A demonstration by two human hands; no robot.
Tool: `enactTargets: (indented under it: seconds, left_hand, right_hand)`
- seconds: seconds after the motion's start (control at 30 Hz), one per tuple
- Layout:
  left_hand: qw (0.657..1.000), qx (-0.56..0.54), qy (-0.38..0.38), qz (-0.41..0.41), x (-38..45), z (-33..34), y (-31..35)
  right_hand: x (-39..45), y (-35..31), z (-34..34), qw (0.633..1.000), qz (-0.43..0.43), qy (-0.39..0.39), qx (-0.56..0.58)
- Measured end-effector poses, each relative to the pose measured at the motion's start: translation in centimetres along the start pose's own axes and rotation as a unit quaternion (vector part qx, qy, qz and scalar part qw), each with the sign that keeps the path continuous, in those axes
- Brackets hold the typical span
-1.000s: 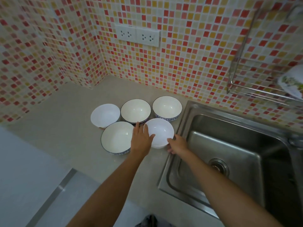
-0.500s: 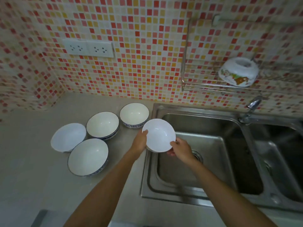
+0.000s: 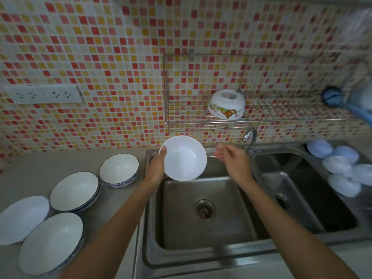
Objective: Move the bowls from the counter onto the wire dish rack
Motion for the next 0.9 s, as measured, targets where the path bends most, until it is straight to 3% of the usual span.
enactTargets:
  seconds: [0.2,0.4,0.63,0.8,0.9]
  left_hand:
    - [0.998,0.029,-0.036,0.050,0.2,3.0,3.2]
    - [0.997,-0.019,0.030,0.063,0.5,4.1,7.6]
    - [0.973,0.105,0.042,0.201,1.0,6.7,14.5]
    - [0.917,0.246,0.089,0.303,2.3,9.1,17.1]
    - [0.891,0.327,0.110,0.296,4.3,9.9,16.8]
  right_hand:
    - [3.3,-5.4,-3.8,0.967,-0.191,0.100,-0.136]
    - [5.9,-3.4,-3.8,0.893,-0.273,0.121,-0.337]
    - [6.9,-0.8,-3.0,0.871,-0.322,0.174,-0.326]
    - [6.9,-0.2,-3.1,0.859,-0.357,0.176,-0.322]
    - [7.1,-0.1,-3.0,0.859,-0.360,0.171,-0.322]
Point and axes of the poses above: each hand's wrist, its own x-axis towards the middle knuckle, its own z-axis out of the palm, y = z × x, the point moved 6 cm from there along x, towards the middle knuckle, and after that the axes turned 3 degrees about -y, right-handed, at the moved point
